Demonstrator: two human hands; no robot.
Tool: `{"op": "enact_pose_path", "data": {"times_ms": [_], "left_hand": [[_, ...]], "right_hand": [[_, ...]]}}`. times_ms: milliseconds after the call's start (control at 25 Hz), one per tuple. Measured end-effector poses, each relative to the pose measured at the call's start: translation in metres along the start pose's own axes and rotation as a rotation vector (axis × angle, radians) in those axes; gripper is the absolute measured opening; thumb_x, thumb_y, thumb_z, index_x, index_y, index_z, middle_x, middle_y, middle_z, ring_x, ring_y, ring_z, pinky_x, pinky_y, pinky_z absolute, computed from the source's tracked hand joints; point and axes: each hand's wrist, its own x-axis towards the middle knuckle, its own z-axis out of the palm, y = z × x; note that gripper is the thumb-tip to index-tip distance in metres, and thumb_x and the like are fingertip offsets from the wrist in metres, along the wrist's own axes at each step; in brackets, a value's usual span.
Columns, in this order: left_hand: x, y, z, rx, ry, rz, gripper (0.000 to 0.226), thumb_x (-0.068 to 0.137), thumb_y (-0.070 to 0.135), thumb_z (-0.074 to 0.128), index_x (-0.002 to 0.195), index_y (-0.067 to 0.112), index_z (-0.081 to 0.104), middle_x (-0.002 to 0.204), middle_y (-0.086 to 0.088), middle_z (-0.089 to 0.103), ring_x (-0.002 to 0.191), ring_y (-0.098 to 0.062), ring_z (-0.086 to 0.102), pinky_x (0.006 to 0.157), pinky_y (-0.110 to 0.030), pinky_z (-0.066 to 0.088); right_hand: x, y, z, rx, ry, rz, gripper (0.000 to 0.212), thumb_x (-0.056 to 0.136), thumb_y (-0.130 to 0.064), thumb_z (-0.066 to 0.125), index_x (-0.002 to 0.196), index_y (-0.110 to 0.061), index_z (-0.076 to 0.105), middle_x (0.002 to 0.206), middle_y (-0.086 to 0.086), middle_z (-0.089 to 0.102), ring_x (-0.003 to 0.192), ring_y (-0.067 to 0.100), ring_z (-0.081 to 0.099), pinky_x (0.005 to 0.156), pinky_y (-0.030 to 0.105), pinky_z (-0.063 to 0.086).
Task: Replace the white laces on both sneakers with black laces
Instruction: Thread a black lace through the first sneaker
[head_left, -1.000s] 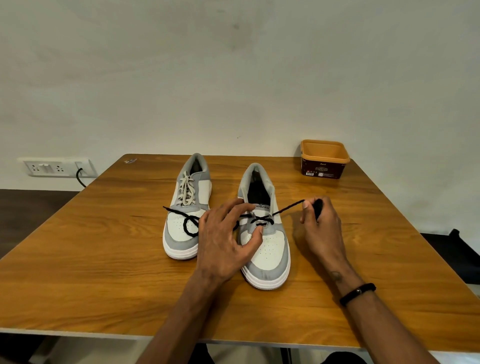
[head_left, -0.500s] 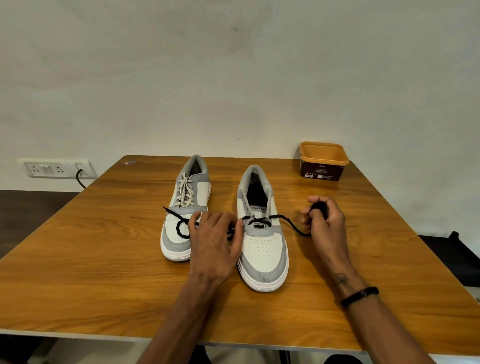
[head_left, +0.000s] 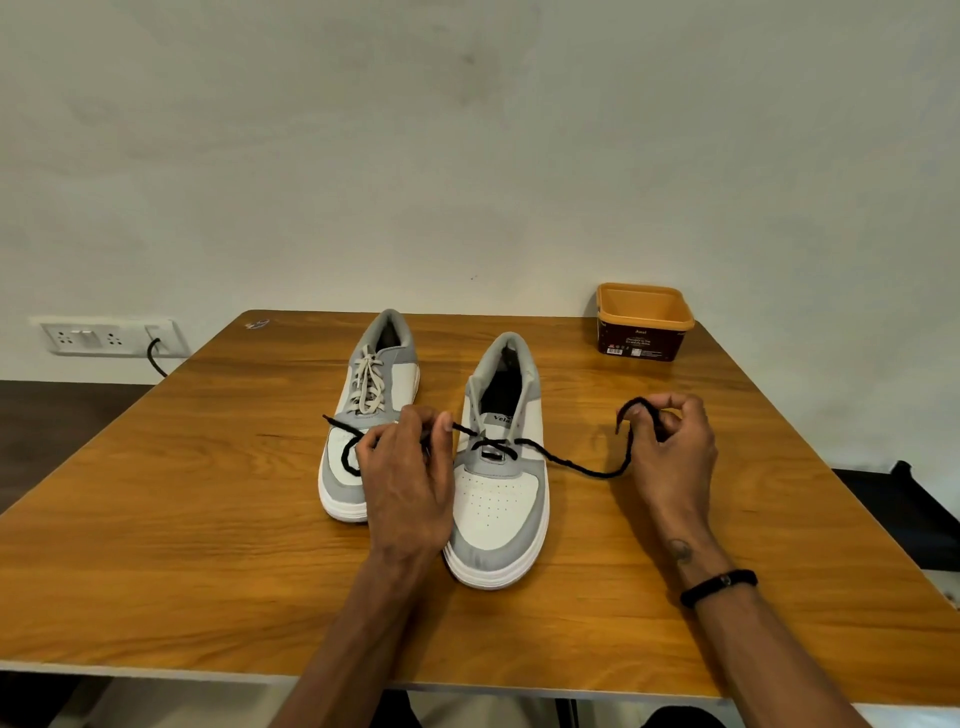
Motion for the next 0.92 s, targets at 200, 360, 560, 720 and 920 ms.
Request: {"op": "enact_pose_path", "data": {"times_ms": [200,360,560,720,920], "left_hand": [[-0.001,-0.001,0.000,0.053,0.057,0.081,0.023,0.107,0.034,0.050,0.115,0.018,0.065,0.112,0.002,0.067,0.113,-0.021,0.057,0.102,-0.048,0.042],[-0.002,-0.003,0.002,0.060,0.033,0.125,0.022,0.105,0.030,0.051,0.117,0.019,0.065,0.116,0.002,0.066,0.116,-0.021,0.056,0.103,-0.051,0.041],[-0.004,-0.001,0.002,0.035,-0.005,0.142,0.020,0.102,0.030,0.056,0.113,0.018,0.068,0.103,0.005,0.068,0.105,-0.012,0.055,0.101,-0.047,0.042],[-0.004,0.001,0.002,0.023,-0.047,0.174,0.016,0.101,0.025,0.057,0.108,0.020,0.071,0.096,0.010,0.069,0.093,-0.007,0.055,0.098,-0.044,0.044],[-0.003,-0.002,0.002,0.012,-0.074,0.147,0.020,0.100,0.026,0.054,0.106,0.022,0.072,0.096,0.013,0.070,0.091,-0.007,0.059,0.094,-0.044,0.045]], "right_hand": [[-0.004,0.003,0.001,-0.117,-0.122,-0.187,0.009,0.100,-0.030,0.070,0.102,-0.023,0.075,0.095,-0.005,0.065,0.090,-0.002,0.059,0.069,0.012,0.044],[-0.010,0.003,0.006,-0.131,-0.244,-0.256,0.018,0.104,-0.034,0.063,0.098,-0.023,0.075,0.090,-0.009,0.067,0.084,0.005,0.062,0.067,0.032,0.054],[-0.015,-0.005,0.006,-0.083,-0.330,-0.211,0.019,0.093,-0.028,0.078,0.110,-0.023,0.074,0.093,-0.013,0.071,0.086,0.003,0.067,0.071,0.018,0.056],[-0.013,-0.002,0.006,-0.117,-0.315,-0.248,0.023,0.094,-0.020,0.077,0.117,-0.020,0.074,0.099,-0.009,0.070,0.089,0.005,0.066,0.074,0.015,0.056],[-0.014,-0.002,0.007,-0.057,-0.289,-0.190,0.021,0.103,-0.019,0.065,0.121,-0.022,0.074,0.116,-0.008,0.070,0.107,0.002,0.066,0.088,0.020,0.056]]}}
